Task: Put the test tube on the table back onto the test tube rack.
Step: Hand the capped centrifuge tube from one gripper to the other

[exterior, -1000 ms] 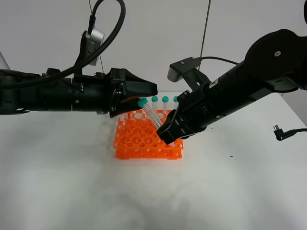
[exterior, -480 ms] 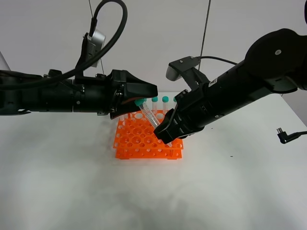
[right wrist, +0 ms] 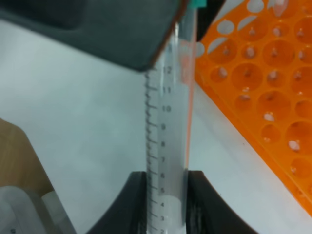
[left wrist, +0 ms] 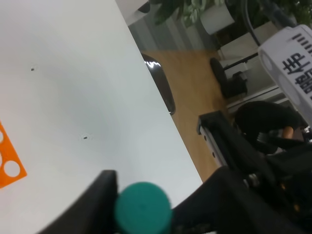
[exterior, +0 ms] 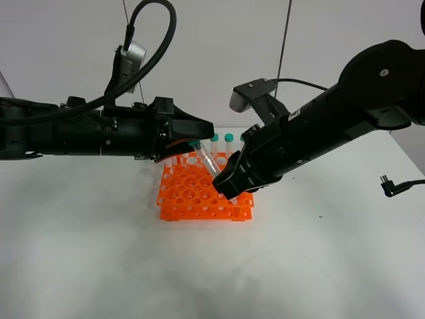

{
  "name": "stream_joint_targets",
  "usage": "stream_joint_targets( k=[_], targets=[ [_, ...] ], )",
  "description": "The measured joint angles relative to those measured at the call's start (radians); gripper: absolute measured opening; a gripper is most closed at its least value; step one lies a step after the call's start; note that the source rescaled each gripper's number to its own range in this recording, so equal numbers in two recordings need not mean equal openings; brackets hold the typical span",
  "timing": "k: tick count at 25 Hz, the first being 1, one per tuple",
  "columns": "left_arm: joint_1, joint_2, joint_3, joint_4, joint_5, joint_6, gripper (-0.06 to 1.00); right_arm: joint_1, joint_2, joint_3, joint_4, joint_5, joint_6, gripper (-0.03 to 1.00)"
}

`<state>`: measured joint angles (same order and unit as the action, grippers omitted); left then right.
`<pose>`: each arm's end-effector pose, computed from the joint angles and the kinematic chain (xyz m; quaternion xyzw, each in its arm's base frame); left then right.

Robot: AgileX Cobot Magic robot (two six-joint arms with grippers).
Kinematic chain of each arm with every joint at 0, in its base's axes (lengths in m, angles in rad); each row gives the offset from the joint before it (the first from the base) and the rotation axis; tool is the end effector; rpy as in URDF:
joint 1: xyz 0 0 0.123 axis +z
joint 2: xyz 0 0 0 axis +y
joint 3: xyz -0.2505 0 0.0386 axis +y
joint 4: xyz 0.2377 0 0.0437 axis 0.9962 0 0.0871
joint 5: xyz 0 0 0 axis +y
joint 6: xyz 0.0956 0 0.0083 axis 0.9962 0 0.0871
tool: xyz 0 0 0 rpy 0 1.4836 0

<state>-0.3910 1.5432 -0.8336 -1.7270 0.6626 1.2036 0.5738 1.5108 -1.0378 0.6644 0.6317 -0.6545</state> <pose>0.2618 -0.1711 0.2161 0.0923 0.8261 -0.4670 0.3017 0.2413 0.1976 0.2355 -0.3601 0.8588 0.2465 0.2684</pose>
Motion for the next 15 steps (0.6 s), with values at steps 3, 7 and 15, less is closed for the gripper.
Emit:
stream_joint_targets(
  k=[3, 7, 15],
  targets=[
    [0.0, 0.0, 0.0, 0.0, -0.001, 0.0, 0.22, 0.0, 0.0, 0.0, 0.001, 0.0, 0.0, 0.02],
    [0.0, 0.0, 0.0, 0.0, -0.002, 0.001, 0.0, 0.0, 0.0, 0.0, 0.001, -0.004, 0.0, 0.02],
    [0.0, 0.0, 0.0, 0.0, -0.002, 0.002, 0.0, 0.0, 0.0, 0.0, 0.001, -0.004, 0.0, 0.05]
  ],
)
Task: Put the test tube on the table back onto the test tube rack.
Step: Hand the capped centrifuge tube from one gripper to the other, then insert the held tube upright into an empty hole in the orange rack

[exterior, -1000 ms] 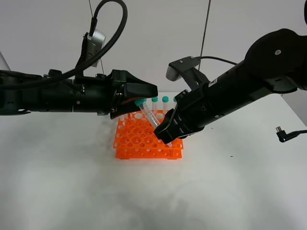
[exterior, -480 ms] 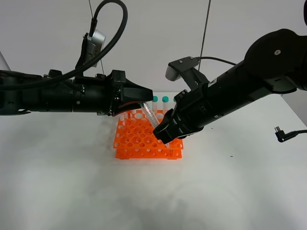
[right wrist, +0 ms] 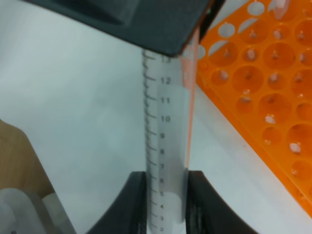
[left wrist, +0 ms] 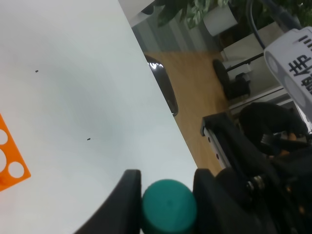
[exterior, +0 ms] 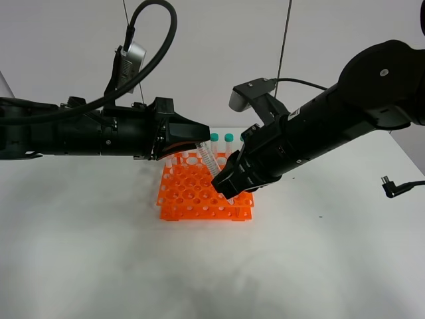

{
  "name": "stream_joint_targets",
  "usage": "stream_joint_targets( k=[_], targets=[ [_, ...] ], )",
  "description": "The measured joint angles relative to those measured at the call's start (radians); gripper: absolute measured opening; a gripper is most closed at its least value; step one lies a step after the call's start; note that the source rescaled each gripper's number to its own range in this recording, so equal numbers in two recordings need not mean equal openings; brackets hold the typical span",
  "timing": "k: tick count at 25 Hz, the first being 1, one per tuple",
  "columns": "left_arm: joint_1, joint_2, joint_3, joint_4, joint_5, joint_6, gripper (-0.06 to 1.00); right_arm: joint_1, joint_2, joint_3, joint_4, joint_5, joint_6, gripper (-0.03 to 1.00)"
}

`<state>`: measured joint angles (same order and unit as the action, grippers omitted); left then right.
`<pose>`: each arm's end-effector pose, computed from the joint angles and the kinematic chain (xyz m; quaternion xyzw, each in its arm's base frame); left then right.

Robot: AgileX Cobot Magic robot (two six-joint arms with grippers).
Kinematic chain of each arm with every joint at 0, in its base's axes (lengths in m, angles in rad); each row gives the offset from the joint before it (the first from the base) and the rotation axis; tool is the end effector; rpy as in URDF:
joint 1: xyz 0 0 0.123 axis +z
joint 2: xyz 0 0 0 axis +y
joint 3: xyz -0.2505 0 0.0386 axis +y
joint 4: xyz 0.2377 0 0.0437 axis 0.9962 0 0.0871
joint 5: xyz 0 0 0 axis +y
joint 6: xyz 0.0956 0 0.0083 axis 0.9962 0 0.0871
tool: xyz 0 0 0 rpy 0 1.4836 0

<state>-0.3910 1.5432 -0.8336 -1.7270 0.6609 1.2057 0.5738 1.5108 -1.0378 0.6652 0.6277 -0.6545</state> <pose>0.2619 -0.1710 0.2161 0.0928 0.8263 -0.4660 0.3025 0.2417 0.1976 0.2357 -0.3591 0.8587 0.2463 0.2701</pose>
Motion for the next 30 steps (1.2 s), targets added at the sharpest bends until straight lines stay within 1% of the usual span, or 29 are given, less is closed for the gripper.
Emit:
stream_joint_targets(
  k=[1, 2, 4, 5, 6, 7, 9, 10, 13, 16, 18, 20, 21, 22, 24, 26, 30],
  targets=[
    [0.0, 0.0, 0.0, 0.0, 0.005, 0.0, 0.0, 0.0, 0.0, 0.0, 0.0, -0.003, 0.001, 0.12],
    [0.0, 0.0, 0.0, 0.0, 0.013, 0.0, 0.0, 0.0, 0.0, 0.0, 0.0, -0.006, 0.001, 0.28],
    [0.0, 0.0, 0.0, 0.0, 0.025, 0.0, 0.0, 0.0, 0.0, 0.0, 0.0, -0.01, 0.004, 0.7],
    [0.0, 0.0, 0.0, 0.0, 0.025, 0.0, 0.0, 0.0, 0.0, 0.0, 0.0, -0.01, 0.004, 0.81],
    [0.0, 0.0, 0.0, 0.0, 0.025, 0.0, 0.0, 0.0, 0.0, 0.0, 0.0, -0.01, 0.007, 0.89],
    [0.0, 0.0, 0.0, 0.0, 0.025, -0.001, 0.0, 0.0, -0.003, 0.0, -0.001, -0.01, 0.01, 0.93],
    [0.0, 0.0, 0.0, 0.0, 0.025, -0.001, 0.0, 0.0, -0.02, -0.001, -0.007, -0.005, 0.026, 0.98],
    [0.0, 0.0, 0.0, 0.0, 0.025, -0.002, 0.0, 0.0, -0.034, -0.007, -0.018, 0.014, 0.042, 0.99],
    [0.0, 0.0, 0.0, 0.0, 0.025, -0.002, 0.0, 0.0, -0.06, -0.068, -0.095, 0.114, 0.138, 1.0],
    [0.0, 0.0, 0.0, 0.0, 0.025, -0.002, 0.0, 0.0, -0.068, -0.163, -0.243, 0.233, 0.286, 1.0],
    [0.0, 0.0, 0.0, 0.0, 0.025, -0.002, 0.0, 0.0, -0.069, -0.221, -0.381, 0.305, 0.404, 1.0],
    [0.0, 0.0, 0.0, 0.0, 0.025, -0.002, 0.0, -0.012, -0.069, -0.262, -0.501, 0.358, 0.52, 1.0],
    [0.0, 0.0, 0.0, 0.0, 0.025, -0.002, 0.0, -0.025, -0.07, -0.27, -0.554, 0.379, 0.561, 1.0],
    [0.0, 0.0, 0.0, 0.0, 0.025, -0.002, 0.0, -0.048, -0.07, -0.274, -0.6, 0.391, 0.607, 1.0],
    [0.0, 0.0, 0.0, 0.0, 0.025, -0.002, 0.0, -0.112, -0.069, -0.276, -0.658, 0.415, 0.672, 1.0],
    [0.0, 0.0, 0.0, 0.0, 0.025, -0.002, 0.0, -0.207, -0.06, -0.276, -0.685, 0.43, 0.692, 1.0],
    [0.0, 0.0, 0.0, 0.0, 0.025, -0.002, 0.0, -0.397, -0.041, -0.276, -0.698, 0.453, 0.693, 1.0]
  ],
)
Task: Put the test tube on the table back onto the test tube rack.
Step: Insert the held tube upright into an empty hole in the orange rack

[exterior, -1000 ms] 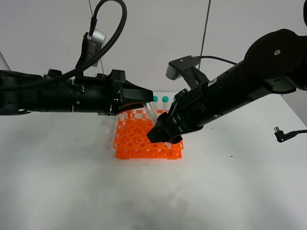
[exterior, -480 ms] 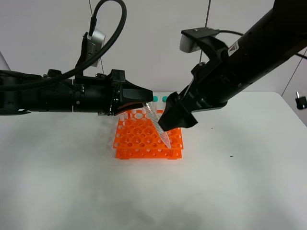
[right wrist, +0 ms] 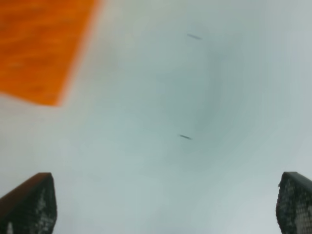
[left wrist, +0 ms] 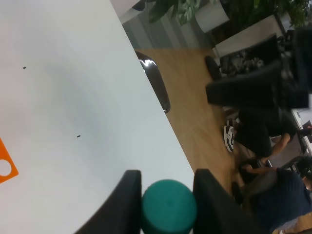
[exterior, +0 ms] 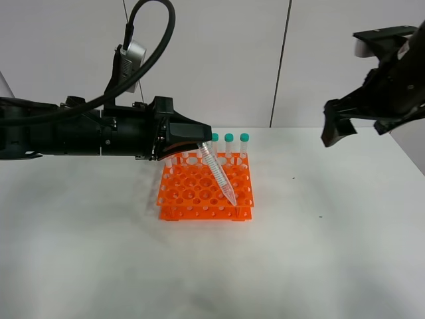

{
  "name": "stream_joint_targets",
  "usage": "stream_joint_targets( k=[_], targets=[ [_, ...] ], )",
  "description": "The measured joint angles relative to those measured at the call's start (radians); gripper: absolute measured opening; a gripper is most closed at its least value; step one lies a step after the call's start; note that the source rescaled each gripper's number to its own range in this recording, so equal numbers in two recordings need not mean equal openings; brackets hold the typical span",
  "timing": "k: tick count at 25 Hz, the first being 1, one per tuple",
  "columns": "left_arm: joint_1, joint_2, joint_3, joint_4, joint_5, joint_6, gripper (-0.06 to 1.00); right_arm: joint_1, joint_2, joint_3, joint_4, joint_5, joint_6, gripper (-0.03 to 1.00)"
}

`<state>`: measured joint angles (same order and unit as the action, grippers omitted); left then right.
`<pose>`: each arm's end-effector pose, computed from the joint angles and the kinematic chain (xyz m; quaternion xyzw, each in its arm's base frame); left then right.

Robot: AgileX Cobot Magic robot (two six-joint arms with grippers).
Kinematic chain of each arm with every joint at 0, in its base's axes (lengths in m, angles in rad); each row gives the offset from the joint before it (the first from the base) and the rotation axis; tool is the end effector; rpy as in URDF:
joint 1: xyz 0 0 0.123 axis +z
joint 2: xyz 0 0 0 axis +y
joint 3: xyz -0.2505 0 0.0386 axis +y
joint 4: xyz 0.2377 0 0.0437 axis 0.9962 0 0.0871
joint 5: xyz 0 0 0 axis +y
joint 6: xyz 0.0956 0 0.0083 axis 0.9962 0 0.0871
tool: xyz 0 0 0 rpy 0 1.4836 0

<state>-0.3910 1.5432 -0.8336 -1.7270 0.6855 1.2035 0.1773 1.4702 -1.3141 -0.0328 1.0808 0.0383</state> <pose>0.2603 -0.1723 0.2172 0.0974 0.8223 -0.4754 0.2972 0.2899 0.0491 0.2948 -0.0724 0.9751 0.0068 0.2094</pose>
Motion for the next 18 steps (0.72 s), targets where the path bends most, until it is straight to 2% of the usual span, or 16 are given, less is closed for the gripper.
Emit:
stream_joint_targets(
  k=[4, 6, 10, 13, 18],
  targets=[
    [0.0, 0.0, 0.0, 0.0, 0.0, 0.0, 0.0, -0.12, 0.003, 0.0, -0.004, 0.088, -0.015, 1.0],
    [0.0, 0.0, 0.0, 0.0, 0.0, 0.0, 0.0, -0.138, 0.003, 0.0, -0.005, 0.123, -0.019, 1.0],
    [0.0, 0.0, 0.0, 0.0, 0.0, 0.0, 0.0, -0.139, -0.04, 0.029, 0.021, 0.126, -0.022, 1.0],
    [0.0, 0.0, 0.0, 0.0, 0.0, 0.0, 0.0, -0.139, -0.127, 0.102, 0.044, 0.127, -0.028, 1.0],
    [0.0, 0.0, 0.0, 0.0, 0.0, 0.0, 0.0, -0.139, -0.368, 0.339, 0.083, 0.128, -0.055, 1.0]
  ],
)
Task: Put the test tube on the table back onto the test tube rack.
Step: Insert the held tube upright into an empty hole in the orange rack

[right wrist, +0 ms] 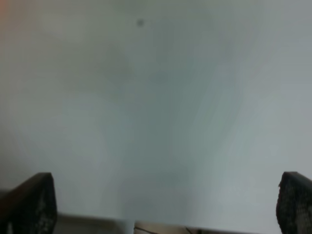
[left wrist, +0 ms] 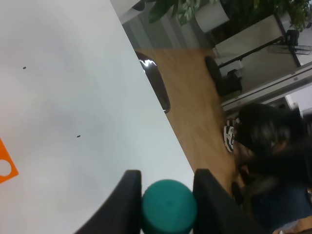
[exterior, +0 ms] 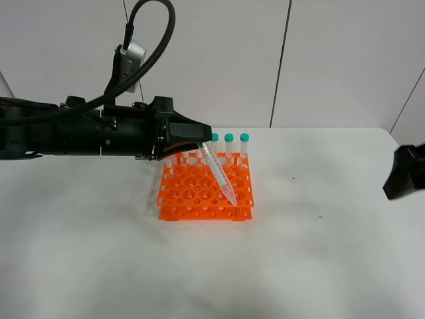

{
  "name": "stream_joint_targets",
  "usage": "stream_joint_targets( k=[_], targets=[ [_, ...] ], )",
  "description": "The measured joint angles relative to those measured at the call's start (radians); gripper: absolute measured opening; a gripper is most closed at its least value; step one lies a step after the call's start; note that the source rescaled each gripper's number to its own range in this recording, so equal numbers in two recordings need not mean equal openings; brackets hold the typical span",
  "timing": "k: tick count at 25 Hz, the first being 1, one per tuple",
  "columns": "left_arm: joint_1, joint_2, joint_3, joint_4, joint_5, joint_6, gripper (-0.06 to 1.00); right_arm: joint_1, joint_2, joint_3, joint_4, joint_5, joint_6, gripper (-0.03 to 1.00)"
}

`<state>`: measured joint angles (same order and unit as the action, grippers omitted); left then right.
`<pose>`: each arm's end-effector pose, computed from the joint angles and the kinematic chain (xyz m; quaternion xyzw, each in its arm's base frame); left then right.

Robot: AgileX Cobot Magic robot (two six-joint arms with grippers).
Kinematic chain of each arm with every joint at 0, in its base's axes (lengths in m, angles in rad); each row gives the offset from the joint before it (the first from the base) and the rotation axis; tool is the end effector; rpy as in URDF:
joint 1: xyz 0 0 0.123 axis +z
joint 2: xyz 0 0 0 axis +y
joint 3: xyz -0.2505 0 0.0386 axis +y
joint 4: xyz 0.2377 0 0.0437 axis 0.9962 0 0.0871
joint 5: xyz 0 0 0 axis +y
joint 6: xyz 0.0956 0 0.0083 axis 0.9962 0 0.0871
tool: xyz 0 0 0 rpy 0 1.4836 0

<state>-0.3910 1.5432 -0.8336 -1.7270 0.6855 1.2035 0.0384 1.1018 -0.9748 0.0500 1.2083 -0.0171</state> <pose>0.2603 -0.1723 0.2172 0.0974 0.8223 -0.4754 0.2972 0.1926 0.0119 0.2862 -0.0224 0.9865 0.0262 0.1603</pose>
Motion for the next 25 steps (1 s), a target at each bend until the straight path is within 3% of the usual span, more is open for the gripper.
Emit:
stream_joint_targets(
  k=[3, 9, 15, 25],
  targets=[
    [0.0, 0.0, 0.0, 0.0, 0.0, 0.0, 0.0, 0.0, -0.19, 0.173, 0.007, -0.007, -0.026, 1.0],
    [0.0, 0.0, 0.0, 0.0, 0.0, 0.0, 0.0, 0.0, -0.593, 0.462, 0.018, -0.142, -0.046, 1.0],
    [0.0, 0.0, 0.0, 0.0, 0.0, 0.0, 0.0, 0.0, -0.877, 0.477, 0.018, -0.179, -0.043, 1.0],
    [0.0, 0.0, 0.0, 0.0, 0.017, 0.0, 0.0, 0.007, -1.104, 0.48, 0.022, -0.18, -0.043, 1.0]
  ],
)
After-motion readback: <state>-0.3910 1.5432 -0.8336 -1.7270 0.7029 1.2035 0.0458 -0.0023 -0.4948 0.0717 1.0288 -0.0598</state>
